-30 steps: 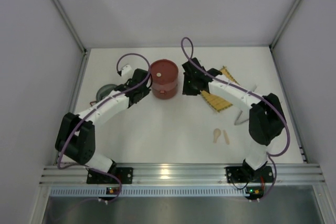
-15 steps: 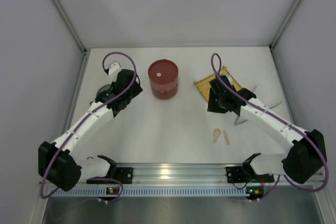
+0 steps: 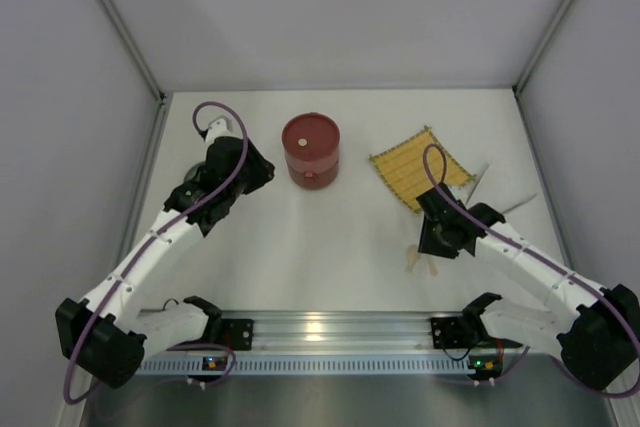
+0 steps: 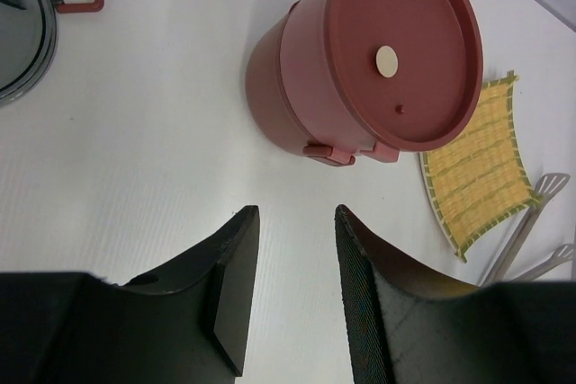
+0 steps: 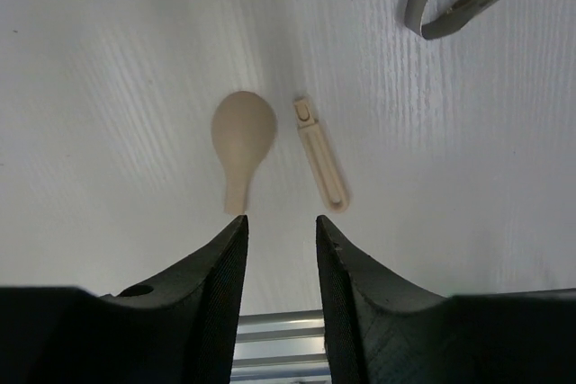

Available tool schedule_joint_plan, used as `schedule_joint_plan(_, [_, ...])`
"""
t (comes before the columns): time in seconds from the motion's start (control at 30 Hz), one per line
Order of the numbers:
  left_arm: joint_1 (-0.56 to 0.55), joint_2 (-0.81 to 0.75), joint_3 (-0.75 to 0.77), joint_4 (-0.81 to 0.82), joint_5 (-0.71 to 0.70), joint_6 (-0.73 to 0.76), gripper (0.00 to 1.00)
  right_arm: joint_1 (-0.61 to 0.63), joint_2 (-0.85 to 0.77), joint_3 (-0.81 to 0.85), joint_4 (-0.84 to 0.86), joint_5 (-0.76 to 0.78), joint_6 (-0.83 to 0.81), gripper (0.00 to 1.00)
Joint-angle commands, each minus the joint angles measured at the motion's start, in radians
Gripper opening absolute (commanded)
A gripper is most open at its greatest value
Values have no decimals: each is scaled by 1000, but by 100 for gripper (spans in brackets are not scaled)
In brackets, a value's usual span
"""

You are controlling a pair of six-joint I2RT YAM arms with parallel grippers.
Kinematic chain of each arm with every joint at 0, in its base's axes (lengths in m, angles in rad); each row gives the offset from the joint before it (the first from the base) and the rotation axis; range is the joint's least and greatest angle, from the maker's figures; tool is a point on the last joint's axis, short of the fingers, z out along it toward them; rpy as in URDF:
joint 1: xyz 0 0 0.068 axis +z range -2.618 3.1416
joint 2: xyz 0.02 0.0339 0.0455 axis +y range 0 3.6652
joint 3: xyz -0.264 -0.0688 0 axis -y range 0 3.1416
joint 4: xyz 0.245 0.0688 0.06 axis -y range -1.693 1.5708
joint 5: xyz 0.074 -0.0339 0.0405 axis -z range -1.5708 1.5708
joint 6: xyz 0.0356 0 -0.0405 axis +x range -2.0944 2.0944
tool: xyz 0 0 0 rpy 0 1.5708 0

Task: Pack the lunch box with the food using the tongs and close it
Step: Adjust the packing box at the center of the board, then pick up the utensils from the center of the board.

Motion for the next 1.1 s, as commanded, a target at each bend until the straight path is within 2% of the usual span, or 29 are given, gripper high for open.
schedule_joint_plan(0.0, [2,-31,-15,35,37,20,45,-16,-16,-33,-59,38,31,36])
schedule_joint_plan(0.5, [2,-47,-11,49,81,34,45,-91,58,-119,89,6,17,40])
schedule_joint_plan(1.07, [2,-27,-17,69,107,25,45,-94,109,-206,224,-34,26,39])
